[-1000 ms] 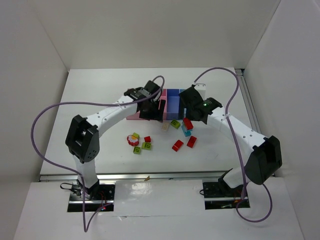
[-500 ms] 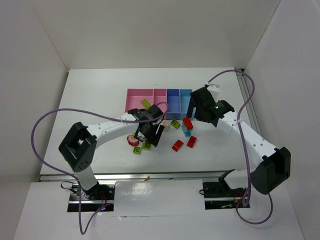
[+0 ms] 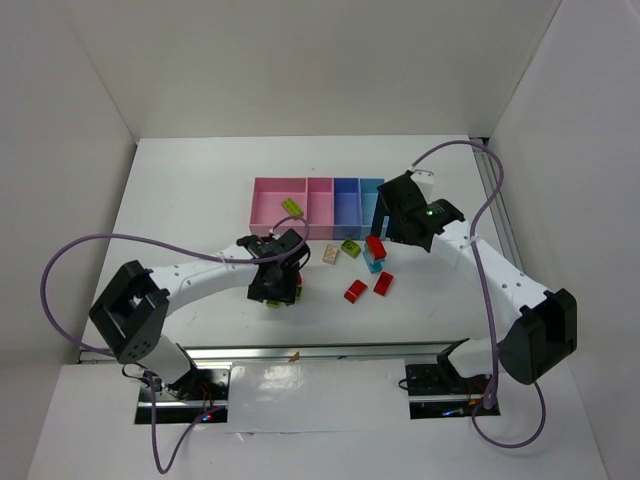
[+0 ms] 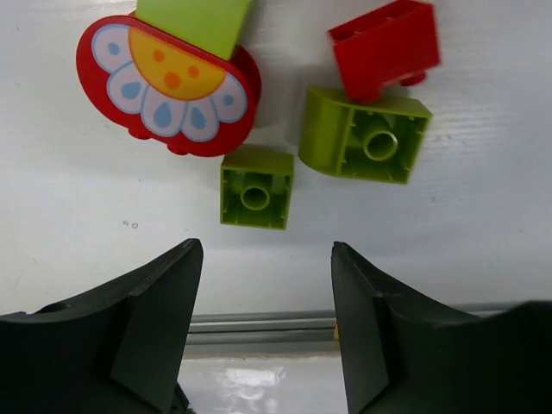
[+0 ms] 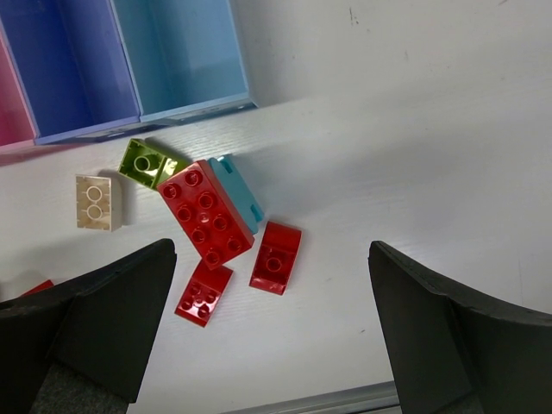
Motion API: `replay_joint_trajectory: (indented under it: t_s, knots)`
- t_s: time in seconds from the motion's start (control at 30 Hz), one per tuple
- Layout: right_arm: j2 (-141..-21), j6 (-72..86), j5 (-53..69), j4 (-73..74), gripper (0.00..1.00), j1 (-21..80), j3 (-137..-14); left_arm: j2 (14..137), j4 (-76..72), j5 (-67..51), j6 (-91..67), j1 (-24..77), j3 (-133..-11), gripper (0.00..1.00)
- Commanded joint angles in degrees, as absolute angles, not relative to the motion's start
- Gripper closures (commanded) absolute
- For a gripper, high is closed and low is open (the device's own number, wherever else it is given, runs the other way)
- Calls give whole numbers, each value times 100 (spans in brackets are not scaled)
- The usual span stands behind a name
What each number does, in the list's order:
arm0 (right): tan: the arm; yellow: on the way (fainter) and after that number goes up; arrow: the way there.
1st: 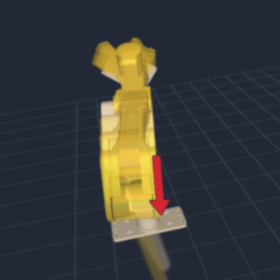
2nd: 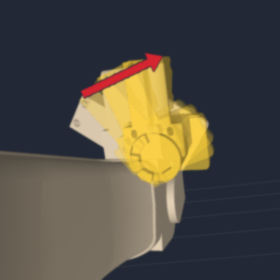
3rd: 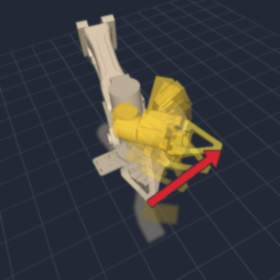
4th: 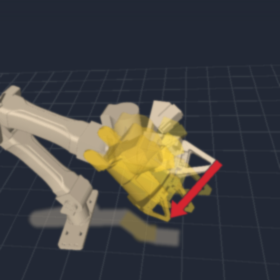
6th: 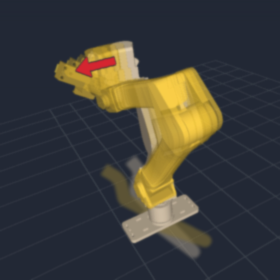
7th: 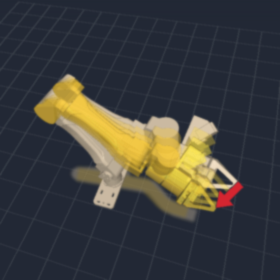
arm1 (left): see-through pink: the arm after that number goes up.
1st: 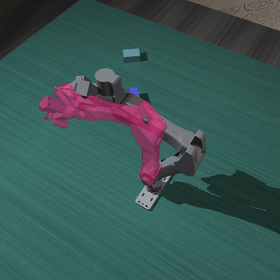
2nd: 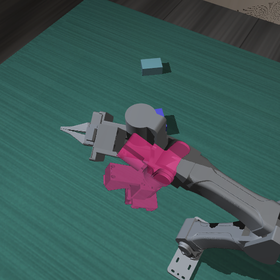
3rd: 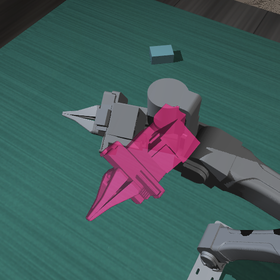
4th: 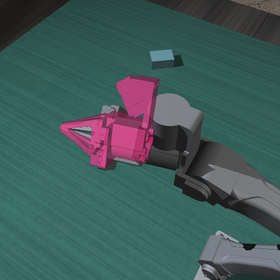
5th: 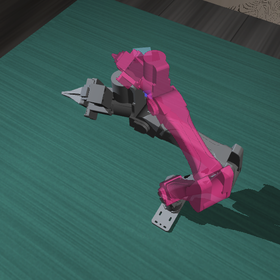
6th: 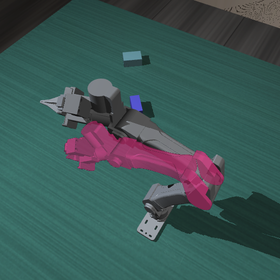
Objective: Sort the legos into containers by color
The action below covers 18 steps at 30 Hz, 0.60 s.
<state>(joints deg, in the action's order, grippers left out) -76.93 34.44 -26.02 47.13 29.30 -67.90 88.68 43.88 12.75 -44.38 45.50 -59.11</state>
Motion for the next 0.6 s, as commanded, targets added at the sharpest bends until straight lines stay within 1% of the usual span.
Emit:
replay_joint_trajectory:
  t_s: [0.0, 0.17, 0.33, 0.37, 0.47, 0.5, 0.57]
  knots:
    - [-7708, 3410, -2602, 4553, 0, 2909, -6847, 8982, 4325, 1390, -4991, 4334, -5653, 28]
    - [-7708, 3357, -2654, 4553, 0, 2909, -6847, 8842, 3886, 1284, -4896, 4192, -5405, 28]
    - [-7761, 3357, -2584, 4482, 0, 2909, -6847, 9158, 3639, 1231, -4624, 4140, -5458, 28]
    - [-7761, 3357, -2584, 4430, 0, 2909, -6847, 9228, 3578, 1178, -4623, 4140, -5458, 32]
    - [-7761, 3357, -2584, 4430, 0, 2909, -6847, 9342, 3401, 1063, -4438, 4140, -5520, 36]
    - [-7813, 3357, -2584, 4430, 0, 2909, -6847, 9343, 3401, 1063, -4378, 4140, -5572, 41]
    - [-7813, 3305, -2584, 4430, 0, 2909, -6899, 9396, 3401, 1063, -4377, 4140, -5625, 47]
